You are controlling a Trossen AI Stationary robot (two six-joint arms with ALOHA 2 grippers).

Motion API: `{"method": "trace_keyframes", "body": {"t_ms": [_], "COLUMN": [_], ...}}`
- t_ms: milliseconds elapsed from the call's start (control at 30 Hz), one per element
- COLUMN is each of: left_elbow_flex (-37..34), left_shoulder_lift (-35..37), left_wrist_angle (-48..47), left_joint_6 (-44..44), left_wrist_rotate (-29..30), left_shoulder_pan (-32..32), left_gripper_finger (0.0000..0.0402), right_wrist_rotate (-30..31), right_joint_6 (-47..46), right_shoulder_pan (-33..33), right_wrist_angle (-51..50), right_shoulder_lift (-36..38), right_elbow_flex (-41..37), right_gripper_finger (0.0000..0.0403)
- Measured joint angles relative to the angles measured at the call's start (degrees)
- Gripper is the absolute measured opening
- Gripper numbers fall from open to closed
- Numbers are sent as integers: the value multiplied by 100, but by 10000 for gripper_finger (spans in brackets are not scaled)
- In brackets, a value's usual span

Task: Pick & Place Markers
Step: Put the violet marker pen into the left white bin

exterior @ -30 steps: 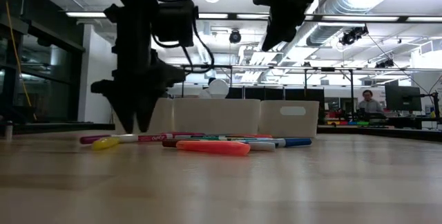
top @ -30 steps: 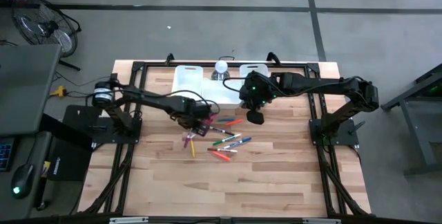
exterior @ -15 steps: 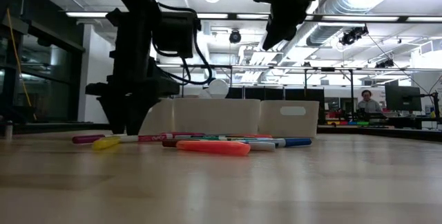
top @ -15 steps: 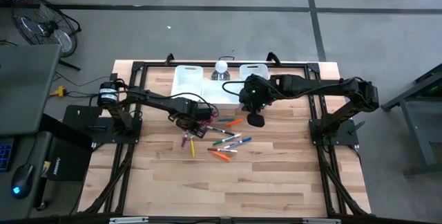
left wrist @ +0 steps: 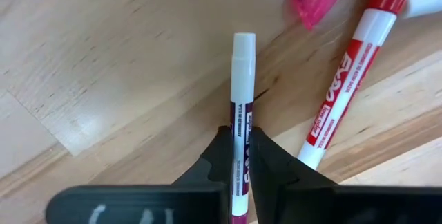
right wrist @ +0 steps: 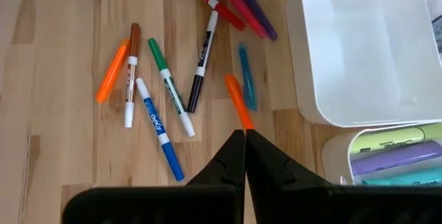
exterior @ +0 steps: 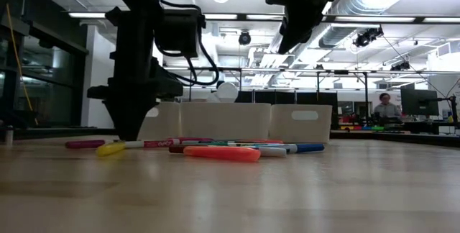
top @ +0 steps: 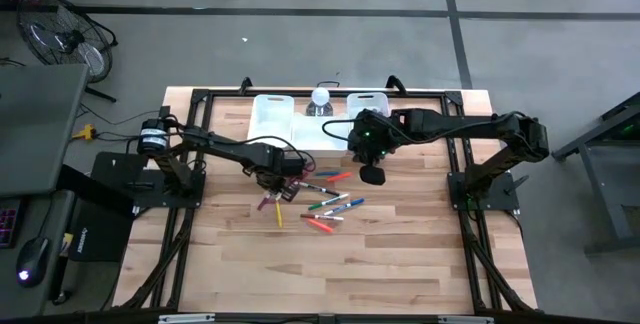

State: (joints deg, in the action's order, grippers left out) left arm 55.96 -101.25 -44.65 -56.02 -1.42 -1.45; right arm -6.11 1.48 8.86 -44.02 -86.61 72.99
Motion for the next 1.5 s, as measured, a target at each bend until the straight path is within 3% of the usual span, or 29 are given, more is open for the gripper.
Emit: {"method": "trace_keyframes", "body": {"t_ms": [300, 400, 700, 867, 1200, 1500], "left_elbow_flex": [82, 221, 1129, 1824, 3059, 3104], "left_shoulder_lift": [188, 259, 522, 610, 591, 597], "left_wrist_angle": [-186, -663, -1342, -1799, -2630, -2574], "left_joint_6": [176, 246, 522, 681, 1446, 2324], "left_wrist_rotate": [-91, -126, -82, 421, 1131, 1166], "left_shoulder_pan": [0, 7, 7, -25, -723, -1908], "left_gripper_finger": [17, 17, 14, 14, 12, 3], "right_wrist_rotate": [-2, -1, 81, 162, 149, 144], "right_joint_6": [8, 32, 107, 150, 153, 155], "right_shoulder_pan": [0, 0, 2, 2, 2, 2], "right_wrist_angle": [-115, -128, -130, -167, -217, -210], "right_shoulder_lift": [0, 0, 0, 0, 0, 0], "right_elbow_flex": [0, 0, 0, 0, 0, 0], "right_gripper_finger": [0, 0, 0, 0, 0, 0]}}
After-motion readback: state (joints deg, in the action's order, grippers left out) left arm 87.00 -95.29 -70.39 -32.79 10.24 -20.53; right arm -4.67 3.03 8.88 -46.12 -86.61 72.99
